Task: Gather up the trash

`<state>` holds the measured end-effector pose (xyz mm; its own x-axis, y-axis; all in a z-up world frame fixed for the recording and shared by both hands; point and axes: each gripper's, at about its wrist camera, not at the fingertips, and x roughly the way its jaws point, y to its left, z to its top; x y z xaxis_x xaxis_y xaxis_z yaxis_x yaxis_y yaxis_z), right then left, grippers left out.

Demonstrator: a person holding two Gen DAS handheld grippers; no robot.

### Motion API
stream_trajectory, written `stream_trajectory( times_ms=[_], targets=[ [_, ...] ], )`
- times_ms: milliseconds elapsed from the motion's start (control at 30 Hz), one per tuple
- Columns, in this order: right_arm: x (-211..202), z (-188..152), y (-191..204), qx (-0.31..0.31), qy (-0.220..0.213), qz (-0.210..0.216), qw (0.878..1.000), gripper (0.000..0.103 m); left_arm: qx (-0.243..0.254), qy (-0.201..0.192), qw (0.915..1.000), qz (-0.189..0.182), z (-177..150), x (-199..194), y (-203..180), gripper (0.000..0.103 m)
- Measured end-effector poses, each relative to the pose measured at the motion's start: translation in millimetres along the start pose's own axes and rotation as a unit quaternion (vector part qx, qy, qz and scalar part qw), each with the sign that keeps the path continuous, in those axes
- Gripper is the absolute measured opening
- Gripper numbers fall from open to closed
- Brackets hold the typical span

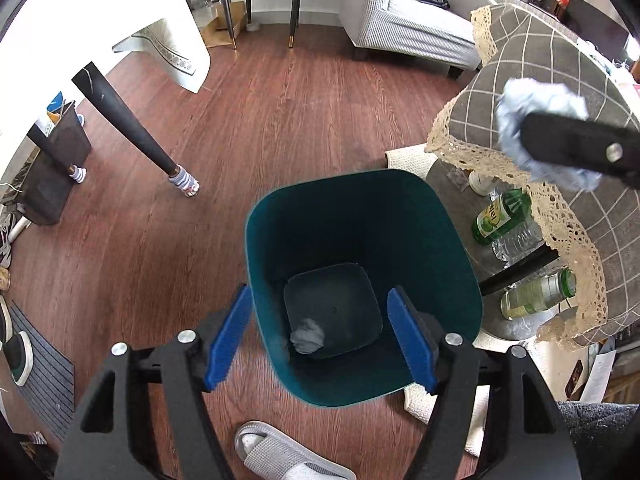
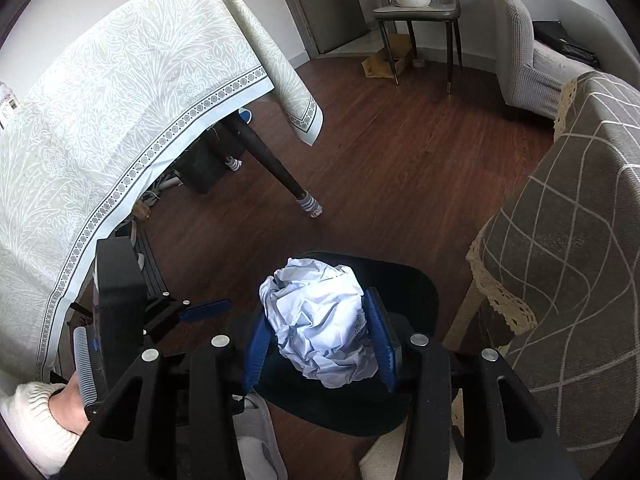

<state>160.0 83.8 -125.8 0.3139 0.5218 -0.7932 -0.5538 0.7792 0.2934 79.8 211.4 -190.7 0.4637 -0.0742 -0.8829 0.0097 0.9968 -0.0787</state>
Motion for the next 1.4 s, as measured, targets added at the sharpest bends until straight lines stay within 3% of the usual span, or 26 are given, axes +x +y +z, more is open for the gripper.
stream_trajectory(
  times_ms=[367, 667, 867, 967, 1400],
  targets=[
    [43, -3, 2, 0.006, 0.044, -0.012, 0.999, 0.047, -0.023, -0.065, 0.9975, -0.012, 13, -52, 17, 0.072],
    [78, -13, 12, -0.01, 0.09, -0.027, 0.996, 0.049, -0.037, -0.114, 0.9925, -0.022, 30, -97, 22, 0.056],
    [85, -22, 13, -0.019, 0.109, -0.036, 0.993, 0.061, -0.039, -0.126, 0.9908, -0.031, 38, -108, 22, 0.046],
    [82, -24, 9, -0.014, 0.11, -0.035, 0.993, 0.067, -0.036, -0.133, 0.9899, -0.033, 41, -115, 17, 0.046],
    [39, -19, 14, -0.038, 0.064, -0.015, 0.997, 0.067, -0.027, -0.161, 0.9855, -0.044, 57, -135, -8, 0.047]
  ],
)
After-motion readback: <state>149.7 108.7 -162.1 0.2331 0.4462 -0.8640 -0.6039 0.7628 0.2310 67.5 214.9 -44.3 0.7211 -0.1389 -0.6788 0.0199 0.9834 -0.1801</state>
